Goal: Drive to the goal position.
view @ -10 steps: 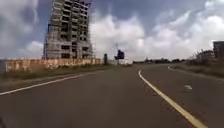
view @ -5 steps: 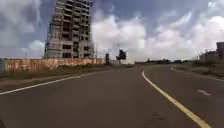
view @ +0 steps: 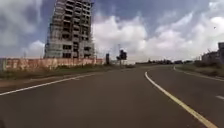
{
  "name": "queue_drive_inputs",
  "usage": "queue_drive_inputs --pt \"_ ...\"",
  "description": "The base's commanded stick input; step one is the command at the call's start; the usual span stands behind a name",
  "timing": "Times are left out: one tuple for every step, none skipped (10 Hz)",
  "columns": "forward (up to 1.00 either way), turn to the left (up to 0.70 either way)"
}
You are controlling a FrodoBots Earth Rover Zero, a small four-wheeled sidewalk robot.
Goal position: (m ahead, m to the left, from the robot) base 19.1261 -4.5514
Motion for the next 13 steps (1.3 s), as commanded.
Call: queue_drive_inputs --pt "1.00 0.00" --pt "1.00 0.00" --pt "1.00 0.00" --pt "1.00 0.00" --pt "1.00 -0.02" --pt "1.00 -0.22" --pt "1.00 -0.40" --pt "1.00 -0.40" --pt "1.00 0.00" --pt "1.00 0.00" --pt "1.00 0.00" --pt "1.00 0.00" --pt "1.00 0.00"
